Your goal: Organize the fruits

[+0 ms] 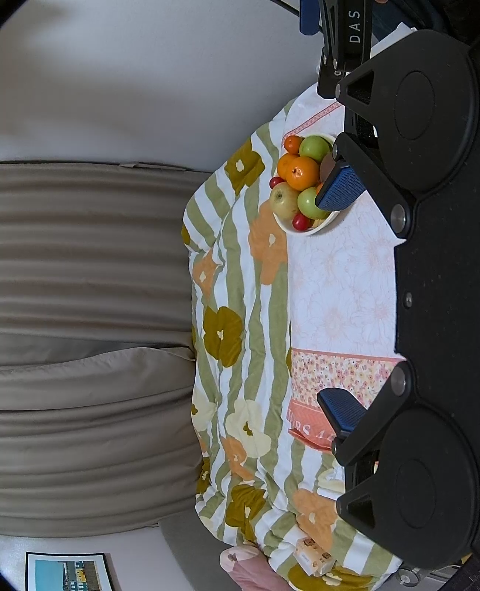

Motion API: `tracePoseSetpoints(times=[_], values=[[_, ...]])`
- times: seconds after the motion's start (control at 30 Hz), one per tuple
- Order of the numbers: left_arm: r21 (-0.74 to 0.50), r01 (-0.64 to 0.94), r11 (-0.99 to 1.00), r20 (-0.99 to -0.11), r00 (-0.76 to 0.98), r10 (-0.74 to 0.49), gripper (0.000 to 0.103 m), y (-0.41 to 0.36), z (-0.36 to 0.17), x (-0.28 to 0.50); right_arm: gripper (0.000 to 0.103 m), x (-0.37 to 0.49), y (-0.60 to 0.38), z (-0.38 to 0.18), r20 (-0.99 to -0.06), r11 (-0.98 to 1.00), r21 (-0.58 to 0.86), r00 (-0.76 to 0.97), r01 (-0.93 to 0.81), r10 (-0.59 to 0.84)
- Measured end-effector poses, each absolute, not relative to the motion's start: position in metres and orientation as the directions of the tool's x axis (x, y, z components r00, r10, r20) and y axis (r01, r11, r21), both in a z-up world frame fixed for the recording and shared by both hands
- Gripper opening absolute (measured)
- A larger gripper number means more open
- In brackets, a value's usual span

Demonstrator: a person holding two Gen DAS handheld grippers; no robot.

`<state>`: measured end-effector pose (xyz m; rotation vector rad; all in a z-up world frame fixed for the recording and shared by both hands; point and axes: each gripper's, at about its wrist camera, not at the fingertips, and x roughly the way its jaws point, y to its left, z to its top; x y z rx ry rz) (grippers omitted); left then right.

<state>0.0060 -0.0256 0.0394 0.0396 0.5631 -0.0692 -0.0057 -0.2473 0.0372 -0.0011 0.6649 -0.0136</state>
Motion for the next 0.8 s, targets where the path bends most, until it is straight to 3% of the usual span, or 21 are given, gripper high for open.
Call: tracePoseSetpoints(times=[0.8], values=[[0.030,0.094,0.995,-0.547,0.835,-0.063,0.103,-0.0256,0.0338,0.0097,0.103,-0.0031,-0.2417,0.0325,-0.626,1.000,0.000,0.780,0.020,-0.015]])
